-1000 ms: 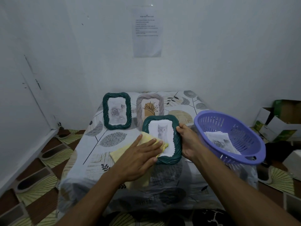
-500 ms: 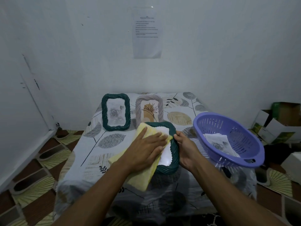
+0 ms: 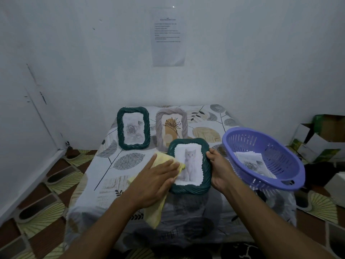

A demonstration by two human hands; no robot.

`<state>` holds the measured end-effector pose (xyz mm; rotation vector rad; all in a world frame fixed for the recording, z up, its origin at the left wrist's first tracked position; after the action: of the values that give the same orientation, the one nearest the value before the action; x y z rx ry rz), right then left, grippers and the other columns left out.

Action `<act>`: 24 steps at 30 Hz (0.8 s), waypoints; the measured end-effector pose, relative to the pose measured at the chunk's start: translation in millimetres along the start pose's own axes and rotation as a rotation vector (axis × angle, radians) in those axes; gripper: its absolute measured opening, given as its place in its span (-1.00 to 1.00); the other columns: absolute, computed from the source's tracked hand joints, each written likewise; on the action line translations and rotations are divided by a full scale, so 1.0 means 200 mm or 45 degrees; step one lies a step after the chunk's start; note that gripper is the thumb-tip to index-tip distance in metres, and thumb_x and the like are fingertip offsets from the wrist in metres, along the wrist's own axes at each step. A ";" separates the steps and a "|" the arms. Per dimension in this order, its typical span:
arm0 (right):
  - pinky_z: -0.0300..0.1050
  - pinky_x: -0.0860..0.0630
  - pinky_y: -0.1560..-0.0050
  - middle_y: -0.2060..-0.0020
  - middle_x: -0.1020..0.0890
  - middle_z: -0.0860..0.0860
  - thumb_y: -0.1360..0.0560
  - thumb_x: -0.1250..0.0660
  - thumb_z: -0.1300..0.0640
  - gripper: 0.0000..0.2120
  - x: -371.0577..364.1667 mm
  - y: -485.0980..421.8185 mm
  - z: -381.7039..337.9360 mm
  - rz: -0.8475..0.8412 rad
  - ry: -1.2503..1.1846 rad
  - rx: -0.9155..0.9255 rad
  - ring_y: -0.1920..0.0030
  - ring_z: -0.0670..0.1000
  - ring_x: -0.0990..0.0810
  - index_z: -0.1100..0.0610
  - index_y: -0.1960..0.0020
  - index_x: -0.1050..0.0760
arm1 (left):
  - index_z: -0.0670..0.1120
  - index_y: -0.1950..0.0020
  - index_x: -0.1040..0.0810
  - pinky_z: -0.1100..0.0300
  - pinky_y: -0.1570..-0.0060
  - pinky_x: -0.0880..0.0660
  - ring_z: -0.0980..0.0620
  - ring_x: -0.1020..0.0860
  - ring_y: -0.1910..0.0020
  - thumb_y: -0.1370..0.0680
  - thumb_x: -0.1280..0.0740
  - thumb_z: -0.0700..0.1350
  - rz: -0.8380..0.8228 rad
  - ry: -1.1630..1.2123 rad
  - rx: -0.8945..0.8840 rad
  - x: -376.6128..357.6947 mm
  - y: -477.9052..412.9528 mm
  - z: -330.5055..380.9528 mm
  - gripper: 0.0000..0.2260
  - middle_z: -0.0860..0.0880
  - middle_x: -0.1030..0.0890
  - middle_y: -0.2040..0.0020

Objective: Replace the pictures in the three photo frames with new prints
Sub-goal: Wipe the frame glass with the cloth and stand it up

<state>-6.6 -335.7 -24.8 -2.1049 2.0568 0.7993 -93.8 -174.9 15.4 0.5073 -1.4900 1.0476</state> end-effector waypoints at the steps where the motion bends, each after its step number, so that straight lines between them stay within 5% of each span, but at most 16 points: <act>1: 0.24 -0.51 -0.14 -0.05 -0.61 0.24 -0.65 -0.09 0.22 -0.81 0.01 -0.01 -0.02 0.022 0.010 0.015 0.01 0.19 -0.58 0.21 -0.13 -0.46 | 0.05 -0.48 -0.33 0.01 -0.51 0.27 0.27 -0.04 -0.52 -0.65 0.18 0.15 -0.024 0.033 -0.036 -0.02 0.02 0.03 -0.49 0.17 -0.24 -0.50; 8: 0.18 -0.56 -0.03 0.06 -0.65 0.21 -0.64 -0.11 0.21 -0.82 -0.05 -0.02 -0.05 0.018 0.099 0.061 0.12 0.15 -0.61 0.17 -0.05 -0.50 | 0.07 -0.54 -0.19 0.04 -0.51 0.26 0.26 0.08 -0.53 -0.64 0.22 0.18 -0.027 0.031 -0.009 -0.04 0.02 0.02 -0.47 0.19 -0.09 -0.55; 16: -0.01 -0.56 0.16 0.09 -0.69 0.12 -0.63 -0.13 0.20 -0.81 -0.02 -0.01 -0.12 0.125 0.212 0.187 0.14 0.12 -0.63 0.11 -0.08 -0.51 | 0.11 -0.56 0.13 0.01 -0.52 0.17 0.14 0.18 -0.55 -0.62 0.14 0.15 -0.019 0.433 0.513 -0.25 0.00 -0.26 -0.50 0.14 0.15 -0.57; 21: -0.08 -0.58 0.28 0.07 -0.69 0.08 -0.63 -0.14 0.18 -0.82 0.01 -0.01 -0.10 0.153 0.234 0.220 0.15 0.08 -0.65 0.07 -0.06 -0.53 | 0.09 -0.58 0.05 -0.18 -0.47 0.23 0.03 0.19 -0.56 -0.65 0.10 0.17 -0.305 -0.007 0.666 -0.43 0.10 -0.43 -0.50 0.09 0.14 -0.59; 24: 0.04 -0.61 0.12 0.04 -0.68 0.09 -0.64 -0.14 0.17 -0.81 0.01 -0.02 -0.06 0.125 0.242 0.206 0.08 0.12 -0.65 0.07 -0.06 -0.53 | 0.08 -0.58 0.03 -0.20 -0.47 0.18 0.01 0.17 -0.56 -0.65 0.09 0.18 -0.281 -0.008 0.757 -0.39 0.14 -0.52 -0.49 0.08 0.13 -0.59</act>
<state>0.6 -343.0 -16.8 -2.0773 2.2489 0.4396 -40.3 -94.0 -76.8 1.0659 -1.0793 1.3062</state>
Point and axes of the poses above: each hand's wrist, its own y-axis away from the middle knuckle, its own x-axis out of the back of the hand, z = x × y, the point moved 10 cm from there along -y, towards the middle knuckle
